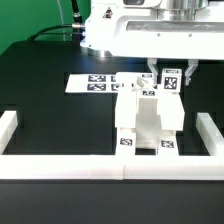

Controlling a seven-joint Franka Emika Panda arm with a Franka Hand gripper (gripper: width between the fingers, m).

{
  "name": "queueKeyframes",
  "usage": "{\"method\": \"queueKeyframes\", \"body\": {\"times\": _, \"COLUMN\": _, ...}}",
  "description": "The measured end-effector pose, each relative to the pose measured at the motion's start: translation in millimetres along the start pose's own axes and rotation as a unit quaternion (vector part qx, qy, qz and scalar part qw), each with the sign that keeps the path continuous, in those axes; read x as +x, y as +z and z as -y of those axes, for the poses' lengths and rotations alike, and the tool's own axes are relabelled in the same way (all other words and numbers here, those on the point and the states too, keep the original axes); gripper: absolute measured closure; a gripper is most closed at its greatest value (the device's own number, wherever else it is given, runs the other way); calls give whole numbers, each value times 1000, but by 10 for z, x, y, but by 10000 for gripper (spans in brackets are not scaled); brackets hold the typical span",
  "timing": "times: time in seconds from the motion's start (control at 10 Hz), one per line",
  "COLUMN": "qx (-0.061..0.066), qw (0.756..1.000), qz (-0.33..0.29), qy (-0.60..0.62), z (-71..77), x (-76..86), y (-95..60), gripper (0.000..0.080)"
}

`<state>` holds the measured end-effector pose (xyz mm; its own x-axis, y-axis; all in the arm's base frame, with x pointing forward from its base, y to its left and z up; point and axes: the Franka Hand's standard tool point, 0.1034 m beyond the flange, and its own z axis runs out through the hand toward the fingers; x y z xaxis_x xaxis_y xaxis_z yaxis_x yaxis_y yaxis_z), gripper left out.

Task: Assemble chair

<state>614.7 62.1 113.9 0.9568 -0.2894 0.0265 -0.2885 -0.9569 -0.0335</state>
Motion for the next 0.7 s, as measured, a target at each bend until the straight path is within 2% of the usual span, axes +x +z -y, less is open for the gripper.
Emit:
{"method": "queueKeyframes", "body": {"times": 0.3, "qx": 1, "qw": 994, "qz": 1, "qy": 110, "z": 6, "x": -3, "y": 2, "gripper": 530}}
{"method": "queueKeyframes", "body": {"times": 0.7, "qx": 2, "qw": 969, "qz": 1, "qy": 249, "z": 19, "x": -9, "y": 5, "gripper": 528}}
